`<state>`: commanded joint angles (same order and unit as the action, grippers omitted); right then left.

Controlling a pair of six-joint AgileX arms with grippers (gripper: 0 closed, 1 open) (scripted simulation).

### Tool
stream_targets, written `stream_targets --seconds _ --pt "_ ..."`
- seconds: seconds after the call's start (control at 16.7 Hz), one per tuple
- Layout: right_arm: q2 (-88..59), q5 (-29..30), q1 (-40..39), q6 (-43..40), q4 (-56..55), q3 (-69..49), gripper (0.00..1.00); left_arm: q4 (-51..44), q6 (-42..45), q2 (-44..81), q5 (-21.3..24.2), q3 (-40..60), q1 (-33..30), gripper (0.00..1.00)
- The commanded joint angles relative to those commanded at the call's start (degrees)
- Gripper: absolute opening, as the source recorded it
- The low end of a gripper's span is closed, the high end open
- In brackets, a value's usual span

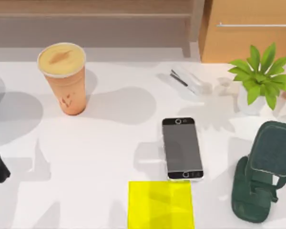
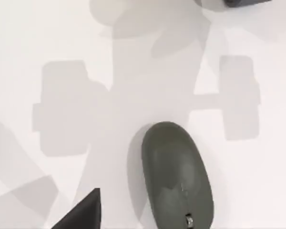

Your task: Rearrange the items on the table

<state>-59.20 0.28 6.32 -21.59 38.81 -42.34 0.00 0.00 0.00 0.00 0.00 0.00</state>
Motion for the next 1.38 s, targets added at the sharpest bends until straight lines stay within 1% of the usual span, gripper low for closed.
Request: stream_targets --seconds 0.3,0.48,0.6,1.02,1.14,1.38 --pt "-24.0 0.0 2.3 -8.1 14.4 -15.8 1.0 0.0 0.0 0.0 0.0 0.0 0.0 1.0" --pt "-33.0 0.0 3.1 -11.2 20.0 -21.8 1.0 0.0 0.0 0.0 0.0 0.0 0.0 1.0" --pt "-35.9 0.0 3.4 -12.3 21.9 -24.0 1.0 0.0 0.0 0.0 0.0 0.0 0.0 1.0" --pt "-36.7 0.0 3.3 -12.3 21.2 -23.4 1.0 0.0 0.0 0.0 0.0 0.0 0.0 1.0" --pt "-38.1 0.0 3.3 -12.2 18.2 -21.6 1.0 0.0 0.0 0.0 0.0 0.0 0.0 1.0" --pt "-42.0 0.0 3.3 -12.2 8.4 -16.3 1.0 0.0 0.0 0.0 0.0 0.0 0.0 1.0"
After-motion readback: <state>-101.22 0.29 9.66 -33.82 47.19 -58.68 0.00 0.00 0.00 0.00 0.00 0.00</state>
